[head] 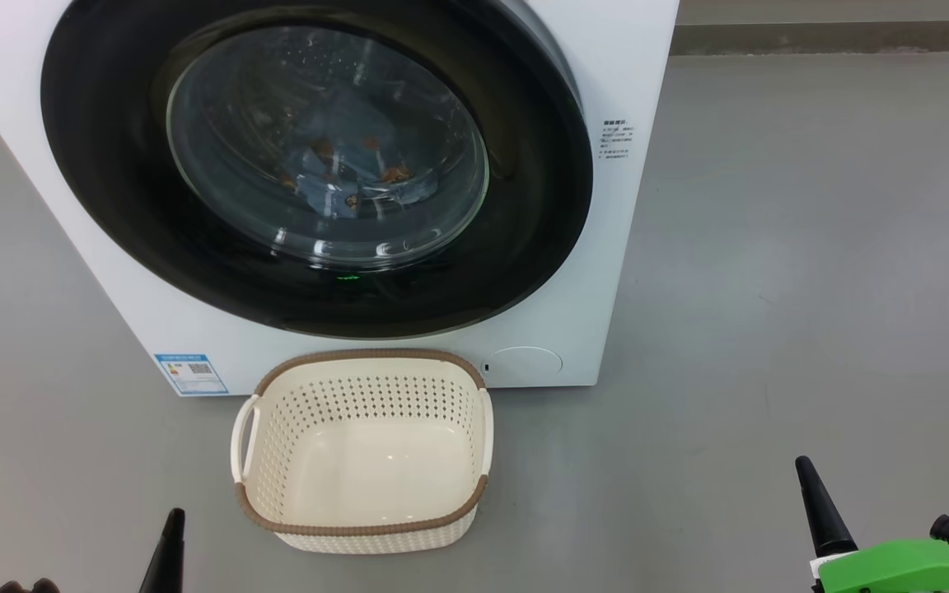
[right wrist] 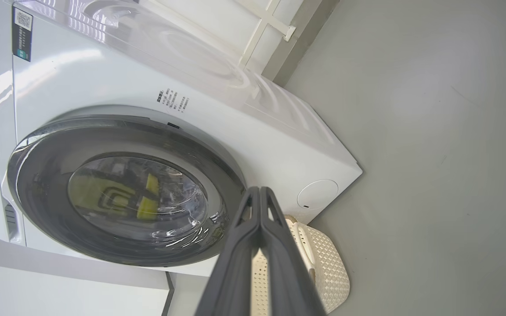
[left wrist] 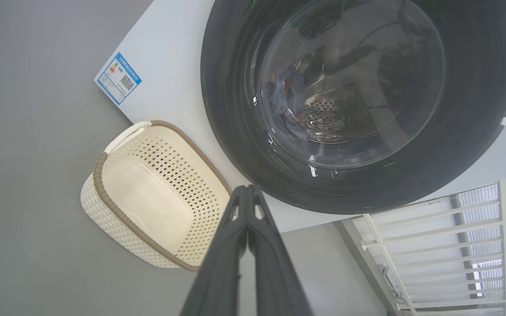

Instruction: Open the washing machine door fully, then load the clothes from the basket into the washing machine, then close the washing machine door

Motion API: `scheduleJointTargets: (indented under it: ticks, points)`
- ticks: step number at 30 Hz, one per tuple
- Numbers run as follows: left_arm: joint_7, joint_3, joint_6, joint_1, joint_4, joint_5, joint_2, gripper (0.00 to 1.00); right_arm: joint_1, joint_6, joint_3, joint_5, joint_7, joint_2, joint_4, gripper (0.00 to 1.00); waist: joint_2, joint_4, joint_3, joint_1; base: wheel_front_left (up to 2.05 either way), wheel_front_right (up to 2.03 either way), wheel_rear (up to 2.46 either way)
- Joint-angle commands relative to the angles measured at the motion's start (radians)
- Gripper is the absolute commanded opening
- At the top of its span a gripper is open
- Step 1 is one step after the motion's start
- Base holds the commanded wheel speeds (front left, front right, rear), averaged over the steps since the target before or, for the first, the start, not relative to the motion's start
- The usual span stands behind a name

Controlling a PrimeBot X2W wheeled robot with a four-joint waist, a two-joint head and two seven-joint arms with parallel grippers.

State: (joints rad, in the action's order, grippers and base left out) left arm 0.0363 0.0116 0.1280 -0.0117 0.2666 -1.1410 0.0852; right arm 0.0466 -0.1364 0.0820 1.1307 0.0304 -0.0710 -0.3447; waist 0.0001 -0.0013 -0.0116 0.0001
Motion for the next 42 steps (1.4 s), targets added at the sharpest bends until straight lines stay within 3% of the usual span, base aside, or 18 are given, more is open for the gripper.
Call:
scheduleJointTargets:
  ticks: [1, 42]
  points:
    - [-0.007, 0.030, 0.002, 0.049, -0.019, -0.022, 0.012, 0.00, 0.044, 0.004, -0.007, 0.025, -0.006, -0.006, 0.032, 0.00, -0.0001, 0.000, 0.000, -0.0001, 0.00, 0.00, 0.00]
    - [-0.127, 0.087, 0.003, 0.115, -0.018, -0.418, -0.024, 0.00, 0.063, 0.005, 0.028, 0.421, -0.128, 0.018, 0.088, 0.00, -0.0001, 0.001, 0.009, -0.0001, 0.00, 0.00, 0.00]
